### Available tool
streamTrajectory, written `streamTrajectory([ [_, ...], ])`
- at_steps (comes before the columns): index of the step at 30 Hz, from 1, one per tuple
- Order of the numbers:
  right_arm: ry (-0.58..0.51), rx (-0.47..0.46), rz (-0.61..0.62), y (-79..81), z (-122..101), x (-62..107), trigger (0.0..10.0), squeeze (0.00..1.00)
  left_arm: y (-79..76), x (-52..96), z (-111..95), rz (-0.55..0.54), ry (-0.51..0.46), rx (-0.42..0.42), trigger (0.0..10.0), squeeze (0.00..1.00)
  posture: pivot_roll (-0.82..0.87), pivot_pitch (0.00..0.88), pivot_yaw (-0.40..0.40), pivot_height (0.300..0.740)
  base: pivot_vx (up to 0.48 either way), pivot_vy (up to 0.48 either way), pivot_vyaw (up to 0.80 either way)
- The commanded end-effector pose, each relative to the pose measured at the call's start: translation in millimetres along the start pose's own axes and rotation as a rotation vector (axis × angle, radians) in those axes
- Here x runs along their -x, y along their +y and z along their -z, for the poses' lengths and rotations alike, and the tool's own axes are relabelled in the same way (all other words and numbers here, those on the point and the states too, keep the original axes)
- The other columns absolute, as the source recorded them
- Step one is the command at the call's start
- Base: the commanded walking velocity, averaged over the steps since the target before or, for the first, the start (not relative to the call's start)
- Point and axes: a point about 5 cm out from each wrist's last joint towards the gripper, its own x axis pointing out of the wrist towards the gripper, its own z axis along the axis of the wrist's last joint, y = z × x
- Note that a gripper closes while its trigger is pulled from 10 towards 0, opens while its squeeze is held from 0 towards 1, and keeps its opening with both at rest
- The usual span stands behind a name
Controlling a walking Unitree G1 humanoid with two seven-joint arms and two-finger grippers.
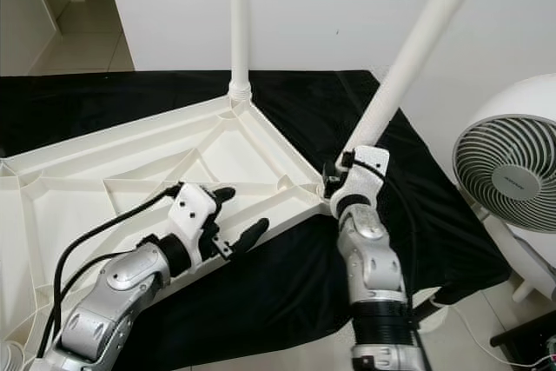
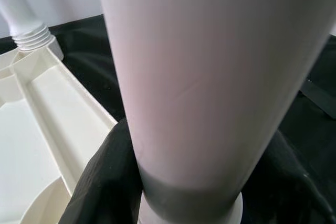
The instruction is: Building children table
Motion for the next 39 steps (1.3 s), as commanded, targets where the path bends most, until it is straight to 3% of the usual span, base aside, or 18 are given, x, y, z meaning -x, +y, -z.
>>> streamTrajectory([
  [1,0.117,-0.015,0.08,-3.6,22.1,0.2,10.0,0.0,-1.4,1.1,-0.1,-0.024,0.006,-0.001,10.0,0.0,0.02,0.086,-0.03,0.74,0.0,0.0,0.0],
  [10,0.097,-0.015,0.083,7.6,11.1,-5.5,10.0,0.0,-4.0,0.1,0.0,-0.024,0.002,0.006,10.0,0.0,0.02,0.082,-0.038,0.74,0.0,0.0,0.0],
  [15,0.159,-0.029,0.058,4.9,11.3,-8.0,10.0,0.0,-4.4,-0.1,0.1,-0.026,0.002,0.008,10.0,0.0,0.02,0.081,-0.04,0.74,0.0,0.0,0.0],
  [22,0.205,0.085,-0.004,-4.5,4.1,-16.6,10.0,0.0,-5.7,-1.1,0.3,-0.025,-0.002,0.01,10.0,0.0,0.01,0.072,-0.043,0.74,0.0,0.0,0.0],
  [27,0.167,0.246,-0.01,-11.6,-1.2,-22.3,10.0,0.0,-5.9,-2.4,0.1,-0.026,-0.007,0.011,10.0,0.0,0.01,0.066,-0.046,0.74,0.0,0.0,0.0],
  [35,0.186,0.266,-0.043,-14.4,7.3,-17.9,10.0,0.0,-5.9,-2.3,0.1,-0.031,-0.008,0.01,10.0,0.0,0.01,0.063,-0.047,0.74,0.0,0.0,0.0],
  [39,0.114,0.224,-0.088,-16.3,7.7,-12.6,10.0,0.0,-5.9,-2.1,-0.4,-0.033,-0.01,0.009,10.0,0.0,0.01,0.062,-0.049,0.74,0.0,0.0,0.0],
])
